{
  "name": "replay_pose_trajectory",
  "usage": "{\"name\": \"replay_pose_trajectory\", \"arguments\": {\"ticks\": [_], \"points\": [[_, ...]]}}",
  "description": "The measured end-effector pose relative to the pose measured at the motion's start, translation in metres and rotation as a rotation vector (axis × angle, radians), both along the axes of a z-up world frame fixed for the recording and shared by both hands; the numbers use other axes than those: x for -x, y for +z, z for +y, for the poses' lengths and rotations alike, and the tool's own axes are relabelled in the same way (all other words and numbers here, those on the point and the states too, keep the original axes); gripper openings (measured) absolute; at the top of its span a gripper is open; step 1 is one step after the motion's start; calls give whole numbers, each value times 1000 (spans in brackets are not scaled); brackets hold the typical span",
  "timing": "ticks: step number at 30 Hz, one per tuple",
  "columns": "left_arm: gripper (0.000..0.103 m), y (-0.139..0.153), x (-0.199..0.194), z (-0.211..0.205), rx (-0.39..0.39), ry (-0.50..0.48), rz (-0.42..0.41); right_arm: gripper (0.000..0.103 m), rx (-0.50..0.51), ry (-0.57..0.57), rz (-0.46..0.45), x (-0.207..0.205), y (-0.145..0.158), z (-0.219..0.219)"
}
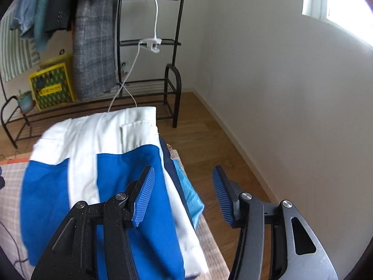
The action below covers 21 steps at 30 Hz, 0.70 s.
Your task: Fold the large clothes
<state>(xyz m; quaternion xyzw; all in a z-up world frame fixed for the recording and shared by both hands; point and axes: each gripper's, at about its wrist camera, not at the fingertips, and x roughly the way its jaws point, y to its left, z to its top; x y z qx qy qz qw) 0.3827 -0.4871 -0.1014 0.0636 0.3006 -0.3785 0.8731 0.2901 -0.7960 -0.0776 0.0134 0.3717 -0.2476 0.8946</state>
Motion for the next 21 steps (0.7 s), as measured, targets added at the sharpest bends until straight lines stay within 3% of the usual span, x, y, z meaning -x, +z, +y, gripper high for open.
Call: {"name": "replay_pose_trajectory", "arguments": {"ticks": [14,15,17,21], "points": [[37,128,119,127,87,17,-126,51,0,88,-158,109,122,107],[39,135,128,136,98,15,-128,51,7,85,-168,118,131,115],[57,147,146,156,118,19,-137,58,7,95,-189,135,145,130],[60,156,188,188,110,-2,-171,61,16,91,-205,172,157,167]]}}
